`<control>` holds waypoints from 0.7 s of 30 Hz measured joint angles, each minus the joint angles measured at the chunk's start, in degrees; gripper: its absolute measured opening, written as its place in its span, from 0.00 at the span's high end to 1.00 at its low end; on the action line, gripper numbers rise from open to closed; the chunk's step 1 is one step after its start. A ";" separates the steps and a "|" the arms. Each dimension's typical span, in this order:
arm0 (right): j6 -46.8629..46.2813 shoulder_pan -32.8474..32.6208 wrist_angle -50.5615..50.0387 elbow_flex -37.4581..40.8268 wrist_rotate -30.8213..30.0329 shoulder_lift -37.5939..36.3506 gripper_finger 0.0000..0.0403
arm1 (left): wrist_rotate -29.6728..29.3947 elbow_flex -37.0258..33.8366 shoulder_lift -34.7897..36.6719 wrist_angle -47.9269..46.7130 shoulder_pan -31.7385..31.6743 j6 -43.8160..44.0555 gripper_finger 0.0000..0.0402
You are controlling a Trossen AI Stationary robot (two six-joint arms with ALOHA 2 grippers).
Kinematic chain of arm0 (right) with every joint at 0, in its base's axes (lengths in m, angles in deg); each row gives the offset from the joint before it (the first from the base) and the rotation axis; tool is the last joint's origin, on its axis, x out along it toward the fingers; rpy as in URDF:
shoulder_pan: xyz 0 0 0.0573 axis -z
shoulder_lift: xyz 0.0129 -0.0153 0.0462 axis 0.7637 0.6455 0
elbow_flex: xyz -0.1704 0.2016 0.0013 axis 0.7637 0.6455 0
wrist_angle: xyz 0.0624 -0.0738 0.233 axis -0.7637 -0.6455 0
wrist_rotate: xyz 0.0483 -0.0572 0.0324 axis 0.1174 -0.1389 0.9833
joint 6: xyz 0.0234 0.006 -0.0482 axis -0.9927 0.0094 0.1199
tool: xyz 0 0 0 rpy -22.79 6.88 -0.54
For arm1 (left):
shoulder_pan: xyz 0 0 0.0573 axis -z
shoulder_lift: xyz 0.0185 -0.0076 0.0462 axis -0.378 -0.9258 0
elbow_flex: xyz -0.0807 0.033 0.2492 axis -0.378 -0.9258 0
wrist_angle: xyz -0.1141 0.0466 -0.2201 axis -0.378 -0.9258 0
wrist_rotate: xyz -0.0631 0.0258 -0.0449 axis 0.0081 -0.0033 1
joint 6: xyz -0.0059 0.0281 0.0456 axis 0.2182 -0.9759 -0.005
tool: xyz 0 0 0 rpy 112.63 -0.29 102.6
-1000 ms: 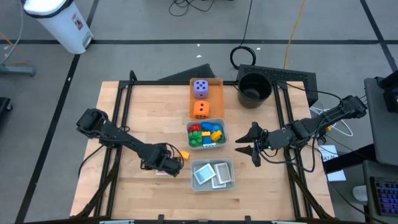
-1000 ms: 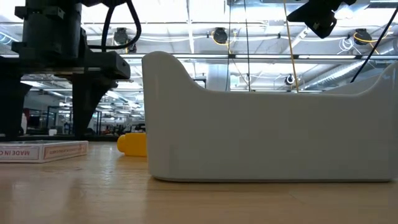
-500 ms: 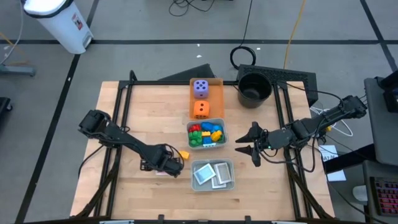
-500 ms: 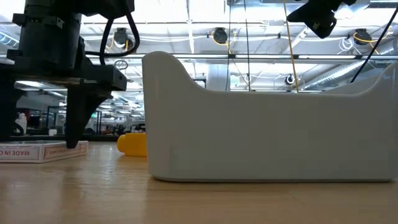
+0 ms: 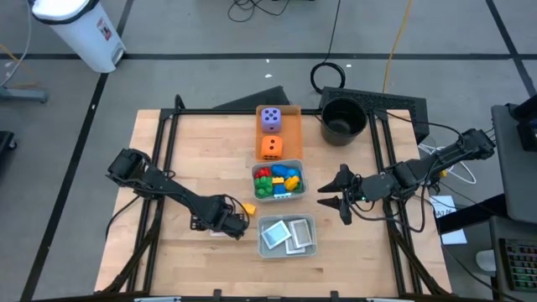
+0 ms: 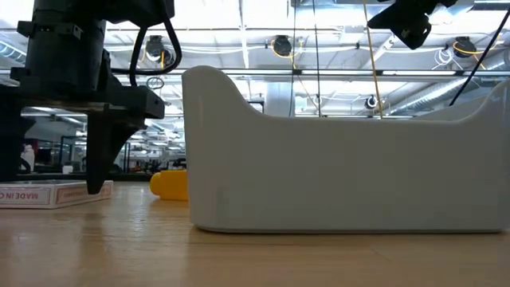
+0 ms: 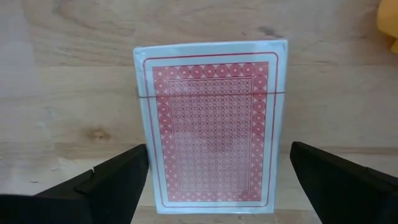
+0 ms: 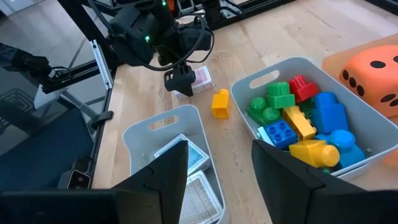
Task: Pick & Place Toys
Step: Put the red card pack into the bottom gray bin
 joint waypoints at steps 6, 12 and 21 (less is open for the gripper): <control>-0.01 0.00 0.04 0.00 -0.02 0.00 0.58 | 0.47 0.00 0.00 0.11 0.00 -0.07 0.02; -0.01 0.00 0.07 0.00 0.00 0.00 0.58 | 2.31 0.00 0.00 -0.04 0.00 0.01 0.02; -0.01 -0.02 0.07 0.00 0.00 0.00 0.58 | 3.20 0.00 0.00 -0.10 0.02 1.19 0.02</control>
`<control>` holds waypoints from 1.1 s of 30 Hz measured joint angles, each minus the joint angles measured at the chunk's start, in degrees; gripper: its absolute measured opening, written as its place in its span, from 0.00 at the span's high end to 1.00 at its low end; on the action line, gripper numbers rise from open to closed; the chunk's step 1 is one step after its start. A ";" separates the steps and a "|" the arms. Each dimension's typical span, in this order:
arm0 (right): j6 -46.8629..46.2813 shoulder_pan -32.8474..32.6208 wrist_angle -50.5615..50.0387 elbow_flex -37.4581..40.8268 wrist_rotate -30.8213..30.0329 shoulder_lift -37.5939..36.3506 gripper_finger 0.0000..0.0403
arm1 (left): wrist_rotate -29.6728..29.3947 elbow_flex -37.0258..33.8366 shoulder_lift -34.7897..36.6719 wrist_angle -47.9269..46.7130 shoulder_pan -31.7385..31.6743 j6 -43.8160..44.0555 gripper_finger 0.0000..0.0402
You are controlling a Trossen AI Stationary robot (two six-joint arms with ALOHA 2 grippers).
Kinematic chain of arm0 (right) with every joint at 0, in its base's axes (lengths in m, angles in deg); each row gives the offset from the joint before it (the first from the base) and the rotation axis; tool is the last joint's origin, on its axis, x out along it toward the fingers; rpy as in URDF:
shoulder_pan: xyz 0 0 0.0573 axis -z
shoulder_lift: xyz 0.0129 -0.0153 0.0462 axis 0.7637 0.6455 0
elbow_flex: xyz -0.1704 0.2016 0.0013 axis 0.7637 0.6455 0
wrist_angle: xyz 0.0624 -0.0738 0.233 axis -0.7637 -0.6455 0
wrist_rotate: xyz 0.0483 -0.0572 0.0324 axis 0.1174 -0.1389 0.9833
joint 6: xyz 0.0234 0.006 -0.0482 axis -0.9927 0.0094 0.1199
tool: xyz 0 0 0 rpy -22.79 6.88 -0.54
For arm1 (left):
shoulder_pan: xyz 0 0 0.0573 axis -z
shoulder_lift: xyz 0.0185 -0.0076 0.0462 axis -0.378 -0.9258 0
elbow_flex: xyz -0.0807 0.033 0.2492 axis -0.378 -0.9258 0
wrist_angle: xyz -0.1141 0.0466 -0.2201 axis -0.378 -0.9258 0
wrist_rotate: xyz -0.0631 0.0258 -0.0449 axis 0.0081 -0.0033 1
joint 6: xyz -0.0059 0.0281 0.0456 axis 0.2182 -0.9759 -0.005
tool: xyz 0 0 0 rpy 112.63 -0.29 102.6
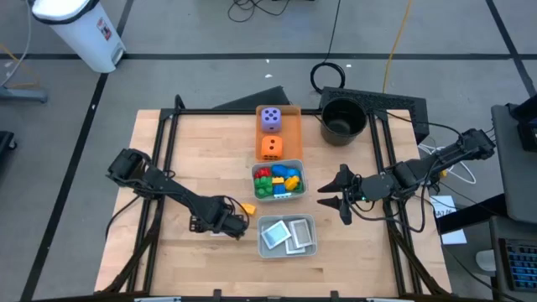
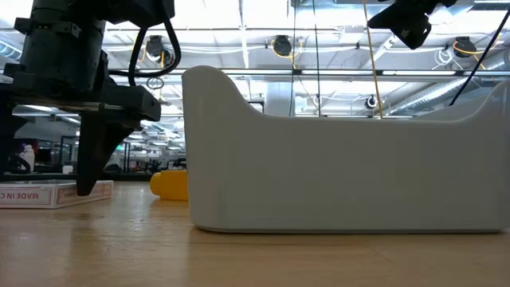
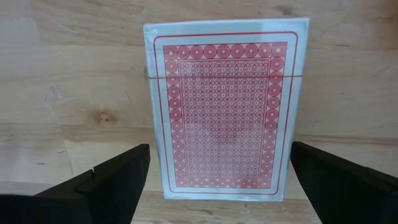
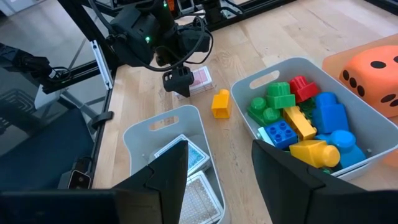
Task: Pick & Place Toys
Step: Put the red card pack into the bottom gray bin
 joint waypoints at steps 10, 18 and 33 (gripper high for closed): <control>0.00 0.00 0.00 0.00 0.11 0.00 0.58 | -0.02 0.00 0.00 -0.02 -0.02 1.42 0.02; -0.02 0.00 0.02 0.00 0.13 0.00 0.58 | 2.38 0.02 -1.61 0.58 -0.07 0.95 0.02; 0.93 0.00 0.19 -0.04 0.17 -0.02 0.58 | 2.55 0.11 -2.85 4.47 -0.11 -0.13 0.05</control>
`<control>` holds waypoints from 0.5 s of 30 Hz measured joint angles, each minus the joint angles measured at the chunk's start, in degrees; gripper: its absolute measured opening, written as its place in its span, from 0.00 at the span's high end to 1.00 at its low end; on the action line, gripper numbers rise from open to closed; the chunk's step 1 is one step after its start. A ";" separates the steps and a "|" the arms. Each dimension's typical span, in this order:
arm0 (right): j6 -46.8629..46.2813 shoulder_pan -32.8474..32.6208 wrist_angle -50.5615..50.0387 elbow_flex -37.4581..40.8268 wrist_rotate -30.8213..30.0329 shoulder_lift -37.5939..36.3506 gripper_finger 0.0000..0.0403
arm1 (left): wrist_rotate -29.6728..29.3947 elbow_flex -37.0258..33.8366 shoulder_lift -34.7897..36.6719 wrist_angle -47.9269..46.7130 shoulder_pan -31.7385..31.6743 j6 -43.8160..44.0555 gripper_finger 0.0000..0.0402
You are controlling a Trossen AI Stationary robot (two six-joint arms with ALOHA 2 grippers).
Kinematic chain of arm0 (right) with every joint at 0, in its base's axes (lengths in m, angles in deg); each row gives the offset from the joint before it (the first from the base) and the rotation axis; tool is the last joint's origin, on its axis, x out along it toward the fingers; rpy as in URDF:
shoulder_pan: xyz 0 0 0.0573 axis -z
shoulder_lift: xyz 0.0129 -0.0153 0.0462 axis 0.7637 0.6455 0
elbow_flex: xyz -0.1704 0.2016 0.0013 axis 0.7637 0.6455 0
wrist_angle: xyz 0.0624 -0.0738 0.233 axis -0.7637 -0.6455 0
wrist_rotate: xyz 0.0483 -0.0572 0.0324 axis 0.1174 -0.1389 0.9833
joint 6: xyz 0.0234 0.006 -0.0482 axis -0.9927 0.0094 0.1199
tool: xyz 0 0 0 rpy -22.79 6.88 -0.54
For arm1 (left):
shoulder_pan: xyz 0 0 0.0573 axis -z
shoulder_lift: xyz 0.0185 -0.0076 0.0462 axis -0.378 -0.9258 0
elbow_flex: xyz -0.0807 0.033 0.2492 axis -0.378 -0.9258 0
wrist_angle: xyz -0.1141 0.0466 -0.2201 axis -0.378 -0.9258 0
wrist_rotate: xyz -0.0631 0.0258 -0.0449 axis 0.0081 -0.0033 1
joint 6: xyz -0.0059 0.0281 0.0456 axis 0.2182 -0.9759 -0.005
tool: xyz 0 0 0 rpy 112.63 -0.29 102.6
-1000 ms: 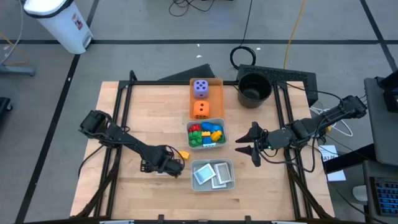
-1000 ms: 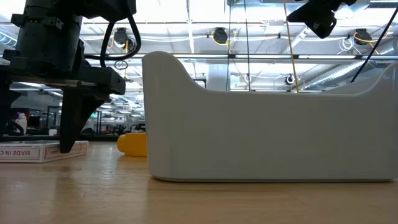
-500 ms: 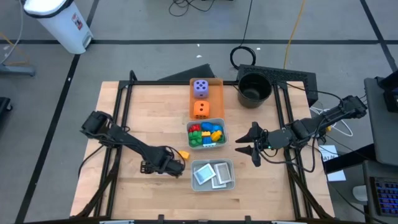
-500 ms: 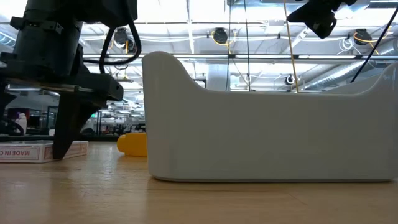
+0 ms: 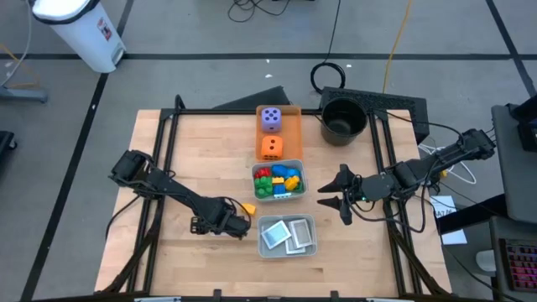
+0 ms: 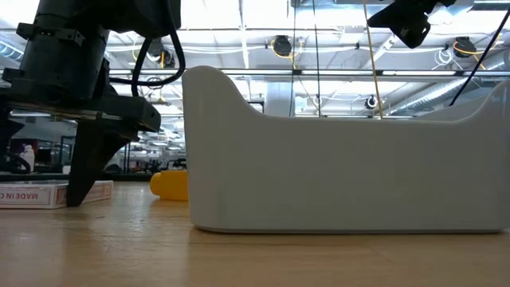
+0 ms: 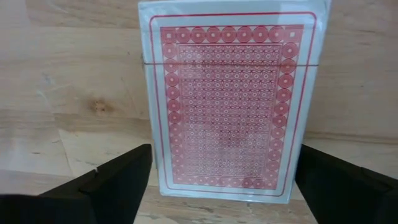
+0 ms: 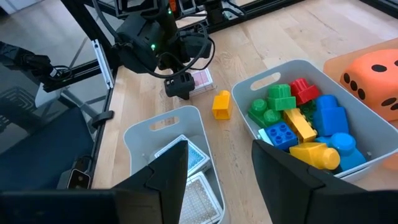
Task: Pick & Place Toys
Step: Put the red card pack into the bottom gray bin
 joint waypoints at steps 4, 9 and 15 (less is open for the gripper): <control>0.07 0.00 -0.02 0.00 -0.01 0.00 0.58 | -0.41 0.00 -0.04 0.47 0.00 -0.04 0.16; 0.17 0.00 -0.02 0.00 0.00 0.00 0.58 | -0.52 0.02 -0.06 0.62 0.00 -0.04 0.26; 0.32 0.00 -0.02 0.00 -0.02 0.00 0.58 | -1.22 -0.06 1.02 0.55 0.09 -2.81 0.23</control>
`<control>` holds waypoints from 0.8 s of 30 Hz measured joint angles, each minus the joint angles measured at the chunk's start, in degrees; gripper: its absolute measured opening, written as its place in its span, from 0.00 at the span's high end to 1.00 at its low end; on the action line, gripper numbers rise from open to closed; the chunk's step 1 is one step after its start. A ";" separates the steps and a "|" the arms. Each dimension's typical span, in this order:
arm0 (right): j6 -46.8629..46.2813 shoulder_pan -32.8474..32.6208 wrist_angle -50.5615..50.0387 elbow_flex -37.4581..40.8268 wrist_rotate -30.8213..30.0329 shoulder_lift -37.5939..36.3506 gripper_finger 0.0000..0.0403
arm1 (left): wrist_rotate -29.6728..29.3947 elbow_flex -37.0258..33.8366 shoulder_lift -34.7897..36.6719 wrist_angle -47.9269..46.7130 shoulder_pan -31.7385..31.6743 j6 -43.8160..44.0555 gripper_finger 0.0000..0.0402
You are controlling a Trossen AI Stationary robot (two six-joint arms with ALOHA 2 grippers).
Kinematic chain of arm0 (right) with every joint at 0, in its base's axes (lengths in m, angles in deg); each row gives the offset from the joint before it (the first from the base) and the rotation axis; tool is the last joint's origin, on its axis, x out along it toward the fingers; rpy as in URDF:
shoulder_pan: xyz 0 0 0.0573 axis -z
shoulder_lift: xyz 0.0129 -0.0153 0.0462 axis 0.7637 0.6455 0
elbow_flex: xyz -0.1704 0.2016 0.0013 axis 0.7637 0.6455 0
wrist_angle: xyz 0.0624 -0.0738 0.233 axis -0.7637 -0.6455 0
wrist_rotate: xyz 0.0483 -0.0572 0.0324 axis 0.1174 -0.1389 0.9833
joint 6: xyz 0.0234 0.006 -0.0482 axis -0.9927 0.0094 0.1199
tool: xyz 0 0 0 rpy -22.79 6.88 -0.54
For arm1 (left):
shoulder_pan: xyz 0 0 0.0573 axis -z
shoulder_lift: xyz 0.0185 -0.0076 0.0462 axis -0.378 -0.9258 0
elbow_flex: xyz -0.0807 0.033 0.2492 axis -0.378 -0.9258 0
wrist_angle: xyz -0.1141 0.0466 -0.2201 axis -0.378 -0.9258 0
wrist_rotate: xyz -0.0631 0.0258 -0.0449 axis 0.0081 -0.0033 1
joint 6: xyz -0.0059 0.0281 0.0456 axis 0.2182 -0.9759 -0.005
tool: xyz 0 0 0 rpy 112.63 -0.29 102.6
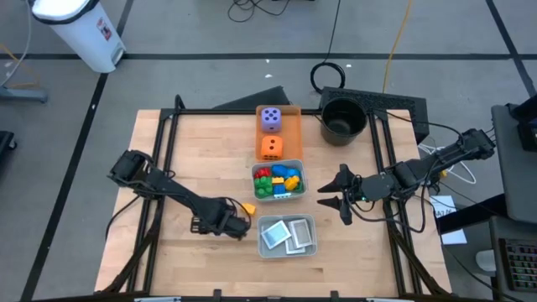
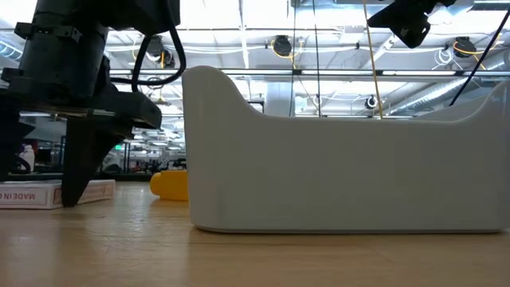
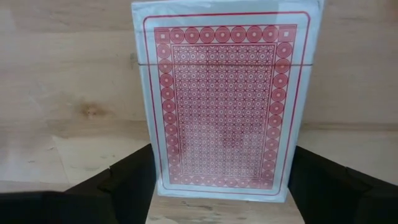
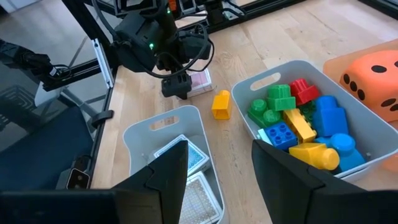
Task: Pick & Place Toys
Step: Put the red card pack into the bottom gray bin
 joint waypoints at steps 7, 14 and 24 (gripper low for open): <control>0.29 0.00 0.56 0.00 0.02 0.00 0.58 | -9.54 -0.07 6.92 -4.18 0.53 -1.34 0.26; 1.27 0.66 8.10 0.00 8.13 0.02 0.58 | -29.71 -0.03 16.66 -0.27 1.90 -3.25 0.26; 11.50 3.51 18.31 0.02 20.81 0.31 0.58 | -37.90 0.02 25.74 31.82 -0.38 -34.29 0.25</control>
